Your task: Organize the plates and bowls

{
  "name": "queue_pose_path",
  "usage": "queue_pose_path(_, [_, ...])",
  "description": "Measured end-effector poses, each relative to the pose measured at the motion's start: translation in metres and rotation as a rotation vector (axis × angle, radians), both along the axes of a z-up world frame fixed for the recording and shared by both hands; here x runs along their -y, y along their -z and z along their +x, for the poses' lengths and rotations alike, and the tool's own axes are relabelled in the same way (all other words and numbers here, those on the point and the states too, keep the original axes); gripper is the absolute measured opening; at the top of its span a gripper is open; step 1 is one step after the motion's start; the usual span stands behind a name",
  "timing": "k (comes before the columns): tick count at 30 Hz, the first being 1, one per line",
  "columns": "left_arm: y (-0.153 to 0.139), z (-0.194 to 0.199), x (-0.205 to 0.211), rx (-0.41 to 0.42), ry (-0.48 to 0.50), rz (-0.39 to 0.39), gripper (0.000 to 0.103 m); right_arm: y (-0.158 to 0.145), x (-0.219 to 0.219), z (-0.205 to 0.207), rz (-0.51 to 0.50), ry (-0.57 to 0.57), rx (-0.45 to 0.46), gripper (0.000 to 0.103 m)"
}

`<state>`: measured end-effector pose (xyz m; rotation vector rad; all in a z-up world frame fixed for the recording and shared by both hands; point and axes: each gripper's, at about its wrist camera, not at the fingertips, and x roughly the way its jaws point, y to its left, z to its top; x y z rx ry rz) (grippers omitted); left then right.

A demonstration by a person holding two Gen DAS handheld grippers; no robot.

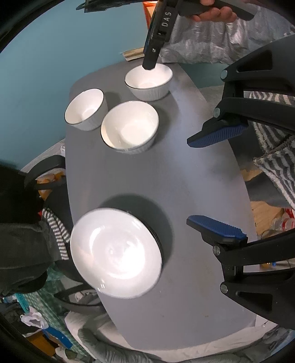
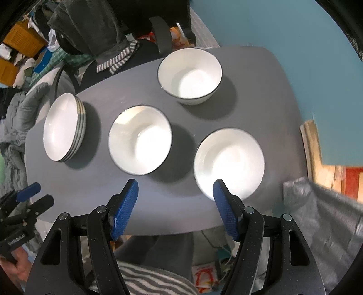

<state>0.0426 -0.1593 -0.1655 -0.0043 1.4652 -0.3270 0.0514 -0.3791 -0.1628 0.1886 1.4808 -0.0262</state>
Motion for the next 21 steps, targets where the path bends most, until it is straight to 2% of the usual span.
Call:
queue_pose_path(7, [0.019,0.022,0.031,-0.029,-0.037,0.003,0.064,0.021,0.016,0.027,0.011,-0.054,-0.017,0.068])
queue_pose_path(14, [0.044,0.039,0.047,-0.084,-0.104,-0.003,0.064,0.050,0.012,0.050,0.016,-0.138,-0.042,0.068])
queue_pose_path(21, [0.069,0.052,0.063,-0.105,-0.124,0.036,0.064,0.071,0.009,0.065,0.029,-0.196,-0.068,0.068])
